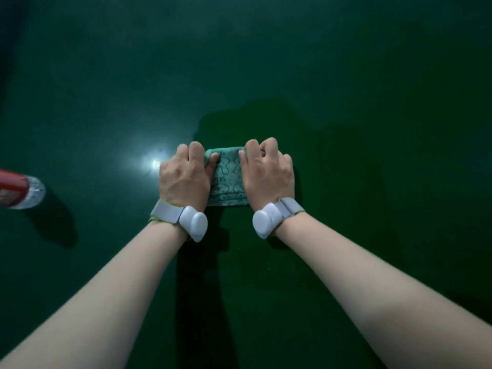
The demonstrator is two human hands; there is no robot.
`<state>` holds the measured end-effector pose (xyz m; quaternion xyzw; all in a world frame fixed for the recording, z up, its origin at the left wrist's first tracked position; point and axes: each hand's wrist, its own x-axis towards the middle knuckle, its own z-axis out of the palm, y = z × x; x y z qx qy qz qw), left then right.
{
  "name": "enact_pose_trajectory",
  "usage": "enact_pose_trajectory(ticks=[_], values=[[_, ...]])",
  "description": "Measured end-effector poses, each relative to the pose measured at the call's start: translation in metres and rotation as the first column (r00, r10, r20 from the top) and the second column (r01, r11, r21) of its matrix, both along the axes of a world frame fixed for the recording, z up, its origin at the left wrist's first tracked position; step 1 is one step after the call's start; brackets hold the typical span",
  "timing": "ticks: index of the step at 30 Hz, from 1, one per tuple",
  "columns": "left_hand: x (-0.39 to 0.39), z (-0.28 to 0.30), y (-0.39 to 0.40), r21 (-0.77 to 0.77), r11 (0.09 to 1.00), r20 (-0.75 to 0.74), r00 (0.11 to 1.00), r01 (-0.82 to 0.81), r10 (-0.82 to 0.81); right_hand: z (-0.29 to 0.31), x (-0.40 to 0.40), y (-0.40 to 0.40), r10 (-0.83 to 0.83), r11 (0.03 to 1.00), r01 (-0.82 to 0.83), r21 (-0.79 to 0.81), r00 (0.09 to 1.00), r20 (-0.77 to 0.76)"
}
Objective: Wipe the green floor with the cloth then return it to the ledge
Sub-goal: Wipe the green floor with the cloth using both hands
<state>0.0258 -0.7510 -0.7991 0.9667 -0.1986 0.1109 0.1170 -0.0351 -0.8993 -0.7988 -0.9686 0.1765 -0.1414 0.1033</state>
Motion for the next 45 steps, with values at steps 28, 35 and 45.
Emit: enact_pose_trajectory(ticks=[28,35,45], values=[[0.115,0.0,0.032,0.152,0.98,-0.121,0.982,-0.127,0.146,0.005,0.125,0.025,0.138,0.987,-0.147,-0.056,0.979,-0.149],[-0.054,-0.024,0.081,0.01,0.972,0.012,0.972,-0.236,0.236,-0.004,-0.031,0.067,0.13,0.991,-0.13,0.038,0.992,0.009],[-0.196,-0.022,0.087,-0.001,0.996,0.0,0.996,-0.094,0.094,-0.011,-0.175,0.058,0.192,0.98,-0.194,0.05,0.981,0.036]])
